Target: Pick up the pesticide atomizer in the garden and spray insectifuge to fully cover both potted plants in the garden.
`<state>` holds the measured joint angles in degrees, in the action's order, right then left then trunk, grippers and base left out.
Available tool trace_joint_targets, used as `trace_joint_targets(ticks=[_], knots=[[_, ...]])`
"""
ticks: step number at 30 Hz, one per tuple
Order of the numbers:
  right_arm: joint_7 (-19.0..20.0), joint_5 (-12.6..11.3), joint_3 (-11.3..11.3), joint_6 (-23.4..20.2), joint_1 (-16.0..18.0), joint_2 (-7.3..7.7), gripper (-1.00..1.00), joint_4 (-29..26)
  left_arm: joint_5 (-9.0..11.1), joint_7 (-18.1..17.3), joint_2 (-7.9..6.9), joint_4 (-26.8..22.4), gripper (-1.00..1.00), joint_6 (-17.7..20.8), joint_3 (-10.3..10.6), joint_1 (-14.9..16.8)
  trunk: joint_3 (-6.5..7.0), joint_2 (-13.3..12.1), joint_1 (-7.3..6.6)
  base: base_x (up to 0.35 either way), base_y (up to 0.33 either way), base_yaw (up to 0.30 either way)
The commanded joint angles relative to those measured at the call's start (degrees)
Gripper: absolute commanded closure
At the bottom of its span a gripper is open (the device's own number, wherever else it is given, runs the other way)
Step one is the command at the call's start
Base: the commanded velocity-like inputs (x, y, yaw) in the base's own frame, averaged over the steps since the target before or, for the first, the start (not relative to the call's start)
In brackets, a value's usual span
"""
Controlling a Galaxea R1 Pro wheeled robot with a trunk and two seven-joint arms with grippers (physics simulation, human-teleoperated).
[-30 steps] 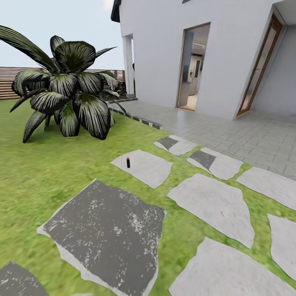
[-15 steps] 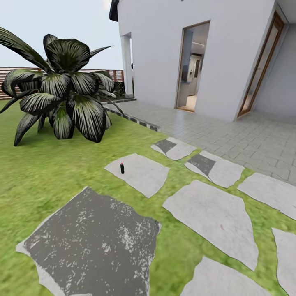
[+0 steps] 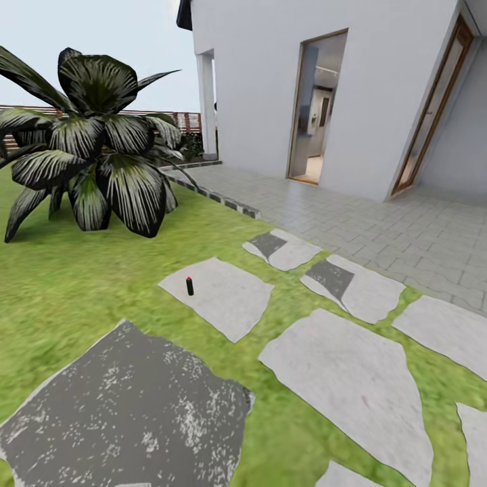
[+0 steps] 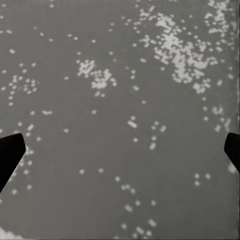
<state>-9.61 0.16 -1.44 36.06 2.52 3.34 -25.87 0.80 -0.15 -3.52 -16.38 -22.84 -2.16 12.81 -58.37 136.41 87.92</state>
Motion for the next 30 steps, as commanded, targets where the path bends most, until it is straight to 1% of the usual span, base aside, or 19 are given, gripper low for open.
trace_joint_targets(ticks=[1, 13, 30], knots=[[-0.15, 0.03, 0.03, 0.15, 0.03, 0.0, -1.0, 0.04, 0.07, -0.02, 0.01, 0.04, -1.0, -0.18, -0.11, 0.03, -0.05, 0.02, 0.02, 0.331, -0.163, 0.0], [-0.15, 0.01, 0.03, 0.15, 0.03, 0.0, -1.0, 0.03, 0.08, 0.01, 0.01, 0.03, -1.0, -0.18, -0.07, 0.03, -0.05, 0.02, 0.02, 0.331, -0.159, 0.0], [-0.15, 0.01, 0.03, 0.15, 0.03, 0.0, -1.0, 0.05, 0.08, 0.0, 0.02, 0.03, -1.0, -0.18, -0.08, 0.03, -0.05, 0.02, 0.02, 0.331, -0.158, 0.265]])
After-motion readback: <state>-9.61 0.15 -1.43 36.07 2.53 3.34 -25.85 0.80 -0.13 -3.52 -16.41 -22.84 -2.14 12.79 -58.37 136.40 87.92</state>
